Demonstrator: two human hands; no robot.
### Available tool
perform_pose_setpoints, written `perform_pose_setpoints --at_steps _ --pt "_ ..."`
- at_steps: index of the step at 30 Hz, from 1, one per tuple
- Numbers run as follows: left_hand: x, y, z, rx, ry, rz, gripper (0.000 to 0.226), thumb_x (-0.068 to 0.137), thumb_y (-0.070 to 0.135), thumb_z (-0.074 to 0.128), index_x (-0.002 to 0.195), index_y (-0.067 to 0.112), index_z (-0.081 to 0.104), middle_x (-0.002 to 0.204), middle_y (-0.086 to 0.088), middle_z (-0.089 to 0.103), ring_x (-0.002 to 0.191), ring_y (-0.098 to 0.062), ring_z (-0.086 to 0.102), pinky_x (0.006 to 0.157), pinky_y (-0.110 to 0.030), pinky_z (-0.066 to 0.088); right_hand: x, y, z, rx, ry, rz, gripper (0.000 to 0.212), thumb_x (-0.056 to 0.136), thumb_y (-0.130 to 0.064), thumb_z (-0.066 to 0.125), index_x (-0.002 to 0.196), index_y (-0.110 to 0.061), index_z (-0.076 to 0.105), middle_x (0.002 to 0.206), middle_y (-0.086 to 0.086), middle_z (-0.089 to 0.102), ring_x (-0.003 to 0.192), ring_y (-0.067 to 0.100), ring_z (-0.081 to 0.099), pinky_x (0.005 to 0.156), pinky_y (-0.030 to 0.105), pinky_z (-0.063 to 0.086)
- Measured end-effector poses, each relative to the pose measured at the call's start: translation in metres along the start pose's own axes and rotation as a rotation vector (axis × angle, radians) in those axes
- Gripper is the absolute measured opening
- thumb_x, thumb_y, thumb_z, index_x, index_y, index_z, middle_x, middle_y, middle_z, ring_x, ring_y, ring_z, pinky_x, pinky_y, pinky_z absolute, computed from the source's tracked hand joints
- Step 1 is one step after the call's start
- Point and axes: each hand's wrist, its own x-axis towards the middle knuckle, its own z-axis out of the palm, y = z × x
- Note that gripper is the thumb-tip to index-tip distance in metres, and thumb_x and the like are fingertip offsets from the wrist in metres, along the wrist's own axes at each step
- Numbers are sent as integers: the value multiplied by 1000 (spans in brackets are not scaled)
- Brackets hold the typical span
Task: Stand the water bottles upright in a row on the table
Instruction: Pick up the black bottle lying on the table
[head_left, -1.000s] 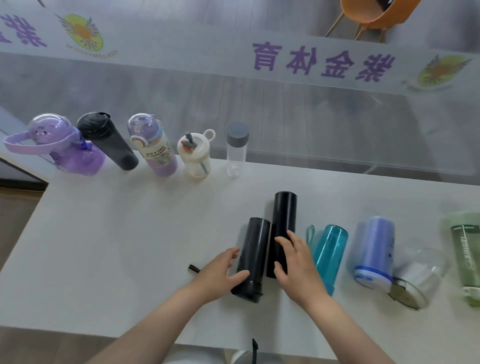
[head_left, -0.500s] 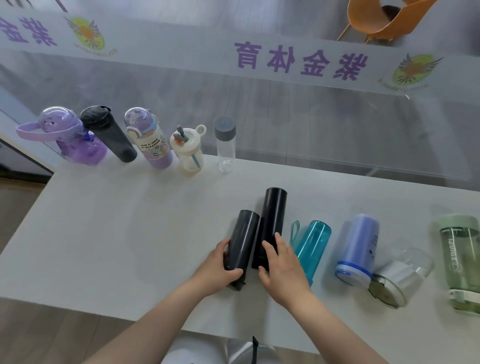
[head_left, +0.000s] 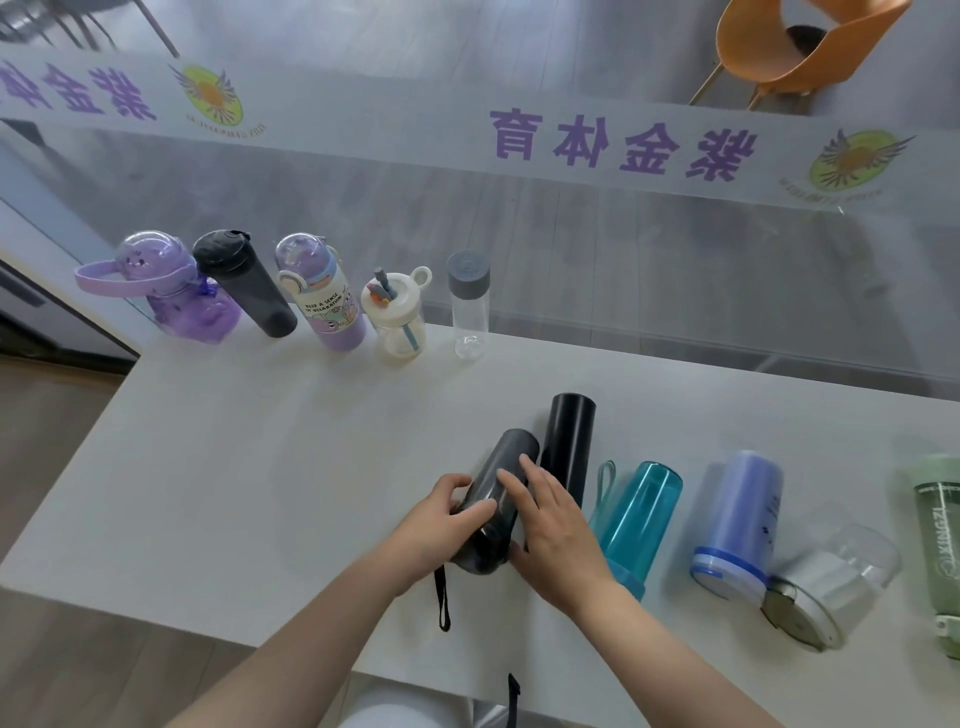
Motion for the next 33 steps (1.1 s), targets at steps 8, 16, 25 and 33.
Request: perform_pose_setpoints --at_steps 8,16,25,33 --pt "3 28 -33 -129 -138 21 34 98 30 46 131 28 52 126 0 60 112 -15 60 93 -32 54 22 3 -21 162 117 37 75 80 -37 71 144 -20 35 148 2 43 134 18 43 109 27 33" --pt "35 22 -53 48 -46 125 40 95 43 52 134 35 49 133 13 55 123 -3 50 104 -27 38 58 3 -45 336 209 208 51 81 -52 63 122 -28 45 117 -10 57 100 17 60 77 35 49" --pt "83 -12 -70 826 43 19 76 91 47 53 152 23 15 162 -6 5 149 -28 3 119 -42 18 100 9 -53 526 310 551 56 74 -44 76 99 -16 34 93 -4 53 96 34 60 69 32 37" --pt "104 -31 -73 1096 70 -41 116 70 68 67 151 34 -10 160 -3 -20 149 -29 -10 113 -57 24 144 9 -63 673 438 526 57 75 -32 77 122 -28 45 104 -10 63 89 9 55 75 19 36"
